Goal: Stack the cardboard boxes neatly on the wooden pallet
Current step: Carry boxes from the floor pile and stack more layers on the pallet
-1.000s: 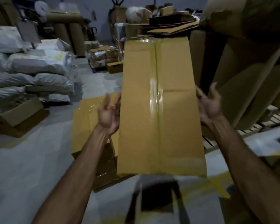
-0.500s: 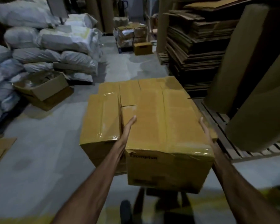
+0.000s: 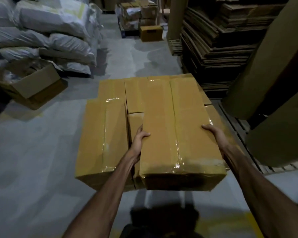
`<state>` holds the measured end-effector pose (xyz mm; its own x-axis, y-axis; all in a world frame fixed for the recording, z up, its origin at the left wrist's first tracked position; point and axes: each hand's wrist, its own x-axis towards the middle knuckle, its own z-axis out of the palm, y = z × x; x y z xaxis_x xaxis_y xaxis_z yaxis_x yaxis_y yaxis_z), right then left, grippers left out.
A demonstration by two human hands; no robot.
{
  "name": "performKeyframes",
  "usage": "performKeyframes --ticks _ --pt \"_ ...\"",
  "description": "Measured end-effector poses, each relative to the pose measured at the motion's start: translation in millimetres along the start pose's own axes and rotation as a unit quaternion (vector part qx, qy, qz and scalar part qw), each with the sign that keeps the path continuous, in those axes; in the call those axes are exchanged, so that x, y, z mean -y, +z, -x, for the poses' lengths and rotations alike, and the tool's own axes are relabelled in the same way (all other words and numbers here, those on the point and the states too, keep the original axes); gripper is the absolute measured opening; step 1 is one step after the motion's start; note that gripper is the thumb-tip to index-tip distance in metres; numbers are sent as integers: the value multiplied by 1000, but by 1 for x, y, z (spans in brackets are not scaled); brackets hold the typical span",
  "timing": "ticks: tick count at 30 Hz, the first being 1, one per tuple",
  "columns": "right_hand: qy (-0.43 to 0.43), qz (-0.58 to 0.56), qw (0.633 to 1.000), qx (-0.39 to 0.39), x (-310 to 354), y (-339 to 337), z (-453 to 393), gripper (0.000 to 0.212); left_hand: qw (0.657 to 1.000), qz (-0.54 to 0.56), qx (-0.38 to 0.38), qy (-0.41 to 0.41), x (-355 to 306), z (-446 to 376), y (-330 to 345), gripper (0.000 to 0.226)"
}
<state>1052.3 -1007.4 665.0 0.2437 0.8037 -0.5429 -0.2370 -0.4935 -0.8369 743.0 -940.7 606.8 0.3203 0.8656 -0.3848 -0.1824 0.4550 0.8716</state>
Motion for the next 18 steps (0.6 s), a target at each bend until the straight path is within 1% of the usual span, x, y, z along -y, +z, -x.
performKeyframes --ticks 2,3,5,6,10,13,15,18 --pt "44 20 998 34 -2 4 -19 50 998 -54 -23 4 -3 -9 -1 79" --pt "63 23 996 50 -2 8 -28 46 997 -71 -34 2 -5 -10 -2 79" --pt "80 33 995 48 -4 17 -52 37 995 -84 -53 -4 -5 -20 -5 75" --pt "82 42 994 50 -7 20 -66 35 993 -98 -66 -4 -5 -26 -7 76" --pt "85 67 991 76 -16 22 -124 34 984 -129 -121 -6 -2 -49 -8 95" --pt "58 81 990 101 -22 20 -162 29 976 -153 -154 -23 -4 -61 2 92" --pt "43 107 988 106 -26 18 -188 32 973 -152 -173 -30 -1 -68 11 86" --pt "40 155 978 130 -33 12 -219 47 967 -150 -200 -43 12 -78 19 85"
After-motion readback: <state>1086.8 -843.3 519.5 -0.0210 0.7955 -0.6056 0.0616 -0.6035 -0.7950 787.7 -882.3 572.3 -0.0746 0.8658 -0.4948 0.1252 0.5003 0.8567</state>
